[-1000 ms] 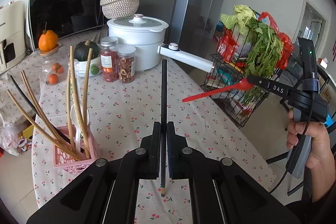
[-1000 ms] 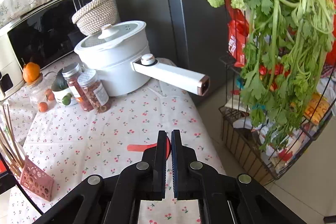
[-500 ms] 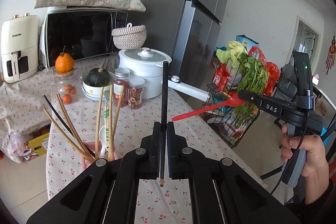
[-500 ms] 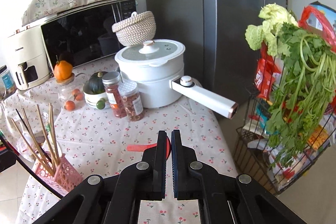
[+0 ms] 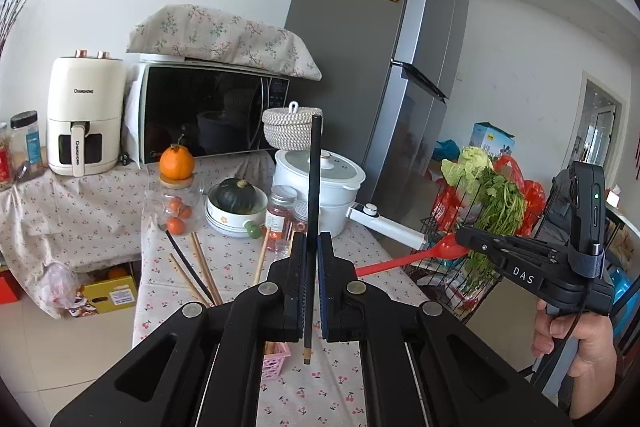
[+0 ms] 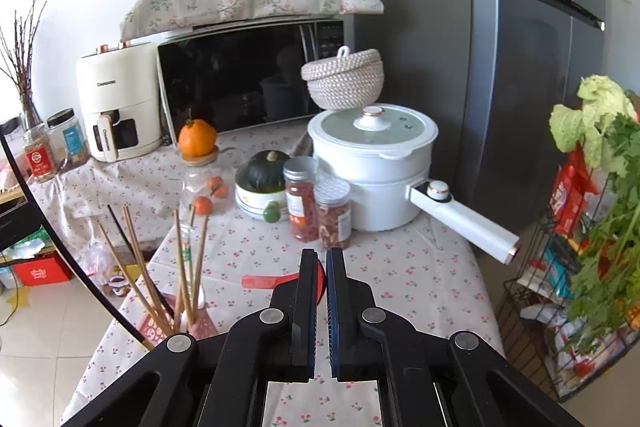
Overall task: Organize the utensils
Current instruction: 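Lift and carry the black chopstick and red spoon over the pink basket, then open both tools to drop the black chopstick and red spoon into the basket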
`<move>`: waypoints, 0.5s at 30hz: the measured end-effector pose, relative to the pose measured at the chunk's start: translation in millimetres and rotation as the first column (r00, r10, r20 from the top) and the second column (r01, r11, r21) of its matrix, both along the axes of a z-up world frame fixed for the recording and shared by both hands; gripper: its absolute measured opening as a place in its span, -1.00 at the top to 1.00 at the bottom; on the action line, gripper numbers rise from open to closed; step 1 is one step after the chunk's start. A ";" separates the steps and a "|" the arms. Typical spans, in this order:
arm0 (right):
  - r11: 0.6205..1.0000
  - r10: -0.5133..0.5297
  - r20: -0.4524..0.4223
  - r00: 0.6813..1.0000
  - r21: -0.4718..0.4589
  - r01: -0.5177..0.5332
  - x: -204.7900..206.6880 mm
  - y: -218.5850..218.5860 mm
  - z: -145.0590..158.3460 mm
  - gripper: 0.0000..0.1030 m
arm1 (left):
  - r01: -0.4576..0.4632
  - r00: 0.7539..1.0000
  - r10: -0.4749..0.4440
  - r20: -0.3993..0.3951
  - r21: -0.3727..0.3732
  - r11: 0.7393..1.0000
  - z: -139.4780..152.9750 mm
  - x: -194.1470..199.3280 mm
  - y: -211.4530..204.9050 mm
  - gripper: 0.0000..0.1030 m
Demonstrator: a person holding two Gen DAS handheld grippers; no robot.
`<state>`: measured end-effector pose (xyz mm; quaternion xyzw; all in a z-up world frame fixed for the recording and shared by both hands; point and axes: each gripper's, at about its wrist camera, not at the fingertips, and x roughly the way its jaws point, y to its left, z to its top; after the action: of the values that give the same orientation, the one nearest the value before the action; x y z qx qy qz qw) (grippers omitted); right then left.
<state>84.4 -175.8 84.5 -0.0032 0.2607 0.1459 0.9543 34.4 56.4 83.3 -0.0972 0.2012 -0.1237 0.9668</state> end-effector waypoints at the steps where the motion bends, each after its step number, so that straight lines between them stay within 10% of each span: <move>1: 1.000 0.012 0.002 1.000 -0.002 -0.012 -0.4 5.0 0.9 0.94 | -0.007 1.000 0.007 0.007 -0.002 1.000 1.8 -1.8 3.7 0.91; 15: 0.970 0.197 0.001 0.980 -0.142 -0.195 -20.4 68.1 9.2 0.94 | -0.111 0.994 0.109 0.027 0.057 0.992 -18.8 20.3 33.0 0.91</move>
<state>64.0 -107.7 93.6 -0.0976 0.2617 0.2206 0.9345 54.7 89.4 64.5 -0.0782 0.1877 -0.0654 0.9769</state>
